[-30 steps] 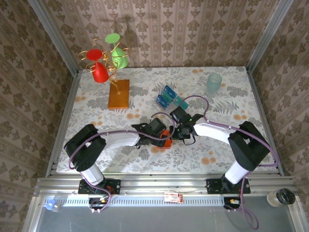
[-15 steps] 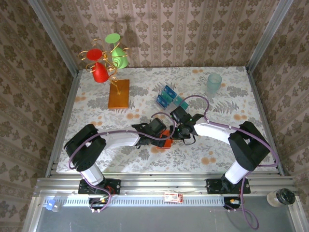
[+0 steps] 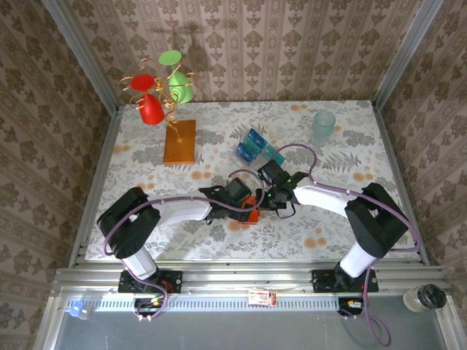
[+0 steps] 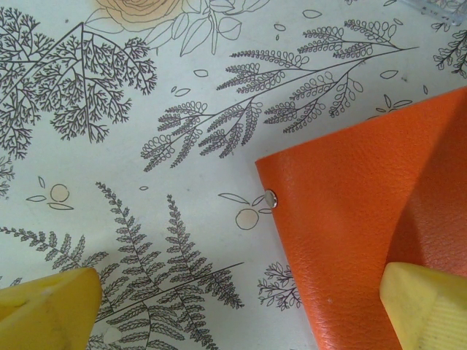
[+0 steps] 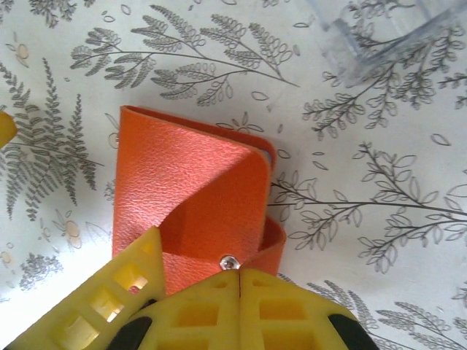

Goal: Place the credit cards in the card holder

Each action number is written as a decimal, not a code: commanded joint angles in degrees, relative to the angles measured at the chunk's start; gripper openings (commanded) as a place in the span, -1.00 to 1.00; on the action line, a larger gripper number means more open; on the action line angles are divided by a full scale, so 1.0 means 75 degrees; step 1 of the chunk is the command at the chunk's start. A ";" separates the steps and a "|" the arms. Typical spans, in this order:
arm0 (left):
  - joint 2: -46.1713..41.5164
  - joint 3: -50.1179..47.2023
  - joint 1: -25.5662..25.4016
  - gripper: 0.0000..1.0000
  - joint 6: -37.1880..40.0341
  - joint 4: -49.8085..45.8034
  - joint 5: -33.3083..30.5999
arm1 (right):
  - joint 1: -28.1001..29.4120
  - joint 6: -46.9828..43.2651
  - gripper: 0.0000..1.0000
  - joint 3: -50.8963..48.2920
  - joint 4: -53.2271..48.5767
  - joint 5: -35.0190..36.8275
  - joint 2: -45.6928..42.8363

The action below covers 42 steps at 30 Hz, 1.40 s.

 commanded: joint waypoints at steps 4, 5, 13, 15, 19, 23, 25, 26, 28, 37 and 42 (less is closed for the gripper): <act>0.0283 -0.0267 -0.0032 1.00 0.0018 -0.0423 -0.0135 | -0.0029 0.0390 -1.00 -0.0090 0.0676 -0.0630 0.0138; 0.0272 -0.0265 -0.0032 1.00 0.0013 -0.0413 -0.0141 | -0.0028 0.0410 -1.00 -0.0087 0.0718 -0.0636 0.0179; 0.0272 -0.0276 -0.0032 1.00 0.0005 -0.0389 -0.0126 | -0.0028 0.0539 -1.00 -0.0179 0.0906 -0.0694 0.0356; 0.0271 -0.0274 -0.0033 1.00 0.0004 -0.0390 -0.0124 | -0.0028 0.0573 -1.00 -0.0248 0.0983 -0.0717 0.0410; 0.0273 -0.0274 -0.0032 1.00 0.0002 -0.0394 -0.0126 | -0.0028 0.0632 -1.00 -0.0396 0.1103 -0.0731 0.0532; 0.0271 -0.0265 -0.0032 1.00 -0.0007 -0.0394 -0.0125 | -0.0028 0.0679 -1.00 -0.0534 0.1209 -0.0738 0.0605; 0.0270 -0.0254 -0.0035 1.00 -0.0007 -0.0393 -0.0120 | -0.0026 0.0701 -1.00 -0.0609 0.1247 -0.0730 0.0626; 0.0269 -0.0264 -0.0032 1.00 -0.0007 -0.0394 -0.0123 | -0.0019 0.0714 -1.00 -0.0640 0.1258 -0.0725 0.0615; 0.0271 -0.0262 -0.0032 1.00 -0.0007 -0.0390 -0.0120 | -0.0018 0.0739 -1.00 -0.0726 0.1305 -0.0706 0.0625; -0.0032 -0.0262 0.0019 1.00 -0.0130 -0.0376 -0.0030 | 0.0099 0.0745 -1.00 -0.0950 0.1099 -0.0345 0.0715; -0.0431 -0.0334 0.0223 1.00 -0.0325 -0.0298 0.0272 | 0.0244 0.0775 -1.00 -0.1106 0.1085 -0.0085 0.0641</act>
